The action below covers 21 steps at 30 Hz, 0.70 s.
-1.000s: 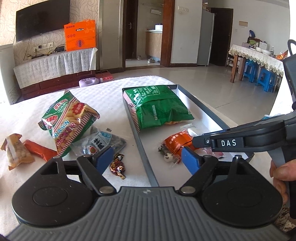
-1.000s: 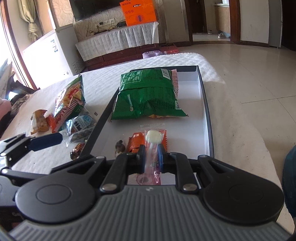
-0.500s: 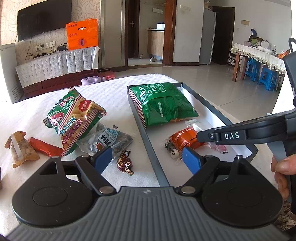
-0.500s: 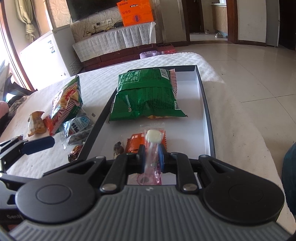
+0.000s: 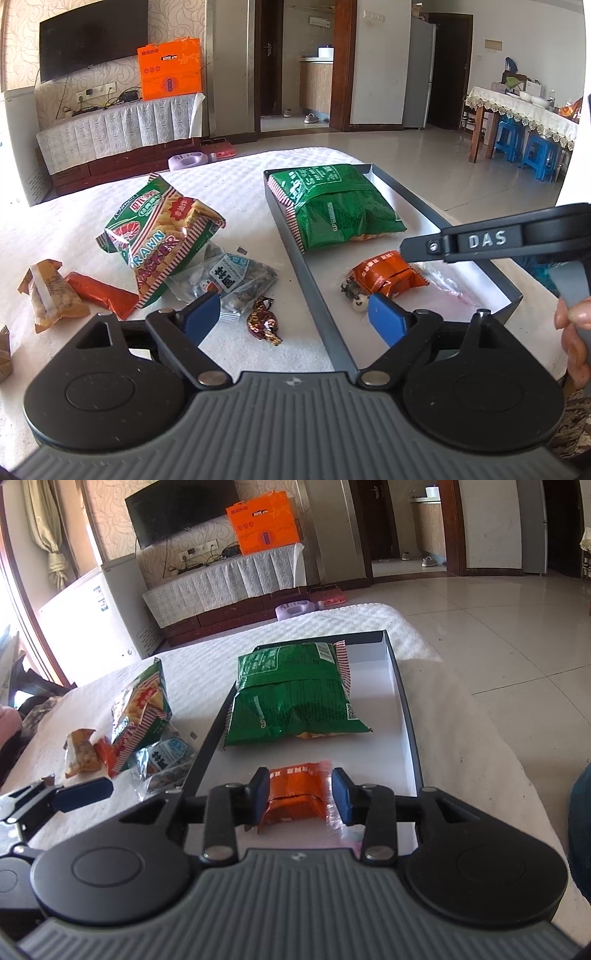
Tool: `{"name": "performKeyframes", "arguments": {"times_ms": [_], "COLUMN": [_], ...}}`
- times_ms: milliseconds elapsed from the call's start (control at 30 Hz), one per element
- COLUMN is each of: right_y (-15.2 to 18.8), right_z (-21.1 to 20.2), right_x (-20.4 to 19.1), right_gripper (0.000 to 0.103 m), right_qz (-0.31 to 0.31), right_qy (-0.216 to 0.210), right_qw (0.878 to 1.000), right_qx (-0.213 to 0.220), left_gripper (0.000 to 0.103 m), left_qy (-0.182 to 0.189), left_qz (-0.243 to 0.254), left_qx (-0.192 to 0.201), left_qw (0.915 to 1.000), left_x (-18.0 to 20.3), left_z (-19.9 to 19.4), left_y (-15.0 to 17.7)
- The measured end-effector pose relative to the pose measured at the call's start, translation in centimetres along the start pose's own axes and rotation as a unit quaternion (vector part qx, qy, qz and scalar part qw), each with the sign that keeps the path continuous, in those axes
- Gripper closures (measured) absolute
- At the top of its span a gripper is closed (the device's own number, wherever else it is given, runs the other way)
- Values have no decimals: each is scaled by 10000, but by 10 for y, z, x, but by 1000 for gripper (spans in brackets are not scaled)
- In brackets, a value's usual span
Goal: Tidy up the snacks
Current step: 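Lower the clear tube snack into the grey box and open the right tool, then grasp the brown chocolate with the right tool while the left tool reaches the cake packet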
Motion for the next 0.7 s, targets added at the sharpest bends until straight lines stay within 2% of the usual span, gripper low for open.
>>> {"name": "performKeyframes", "arguments": {"times_ms": [233, 367, 500, 700], "right_y": [-1, -7, -12, -6], "right_z": [-4, -11, -15, -6], "right_x": [-7, -14, -38, -94], "right_gripper": [63, 63, 63, 63], "right_qz": [0, 11, -193, -819], "right_qy": [-41, -101, -427, -957], "right_qw": [10000, 9996, 9981, 9916], "right_qx": [51, 249, 410, 304], "left_gripper": [12, 12, 12, 12], "left_qy": [-70, -132, -223, -467], "left_qz": [-24, -47, -83, -193], "left_qx": [-1, 4, -8, -46], "left_qw": [10000, 9999, 9997, 9987], "left_x": [-9, -15, -24, -51], "left_z": [-3, -5, -8, -16], "left_y": [0, 0, 1, 5]}}
Point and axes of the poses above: each gripper's, at about its wrist camera, not at the fingertips, and z roughly the way its jaws point, x to its right, y to its underside, the point moved 10 cm from there along z, roughly the way its jaws point, and after that the axes turned 5 degrees about x, right-handed, at the moved point
